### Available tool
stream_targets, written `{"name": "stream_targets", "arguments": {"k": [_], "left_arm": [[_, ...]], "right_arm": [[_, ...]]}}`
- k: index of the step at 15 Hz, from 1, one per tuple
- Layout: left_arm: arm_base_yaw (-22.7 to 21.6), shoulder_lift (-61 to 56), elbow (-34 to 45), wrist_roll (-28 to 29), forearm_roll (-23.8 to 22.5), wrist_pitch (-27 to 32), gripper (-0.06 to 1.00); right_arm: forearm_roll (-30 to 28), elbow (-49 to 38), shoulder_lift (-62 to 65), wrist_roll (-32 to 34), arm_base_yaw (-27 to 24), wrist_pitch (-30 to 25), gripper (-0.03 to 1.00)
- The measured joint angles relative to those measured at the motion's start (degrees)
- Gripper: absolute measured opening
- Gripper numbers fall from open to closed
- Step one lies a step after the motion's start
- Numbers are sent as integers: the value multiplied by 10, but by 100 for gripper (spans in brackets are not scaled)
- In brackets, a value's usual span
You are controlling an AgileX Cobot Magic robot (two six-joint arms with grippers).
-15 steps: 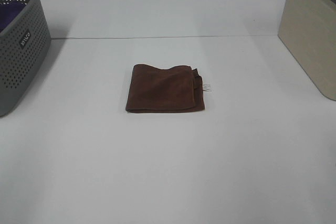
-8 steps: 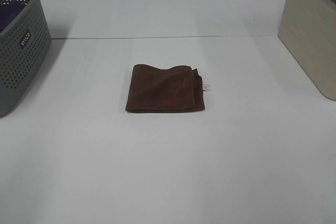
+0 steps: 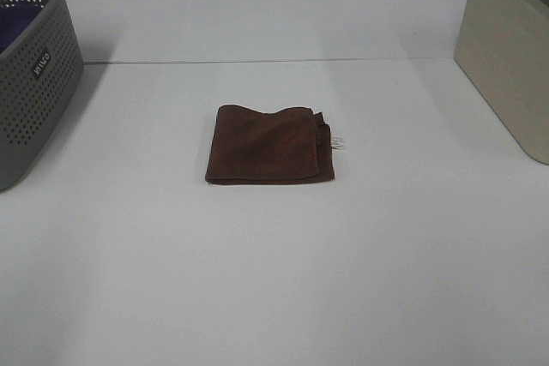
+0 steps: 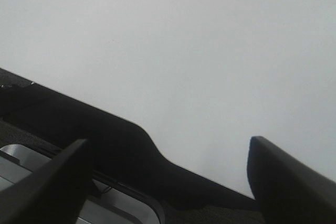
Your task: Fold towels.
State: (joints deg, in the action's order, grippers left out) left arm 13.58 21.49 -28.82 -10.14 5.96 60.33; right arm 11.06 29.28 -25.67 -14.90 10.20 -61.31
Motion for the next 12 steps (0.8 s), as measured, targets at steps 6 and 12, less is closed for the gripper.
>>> {"name": "stream_targets", "arguments": {"k": [6, 12], "left_arm": [[-2, -1, 0, 0, 1, 0, 64], [-99, -69, 0, 0, 1, 0, 64]], "right_arm": [[0, 0, 0, 0, 0, 0, 77], [8, 0, 61, 0, -88, 0, 77]]}}
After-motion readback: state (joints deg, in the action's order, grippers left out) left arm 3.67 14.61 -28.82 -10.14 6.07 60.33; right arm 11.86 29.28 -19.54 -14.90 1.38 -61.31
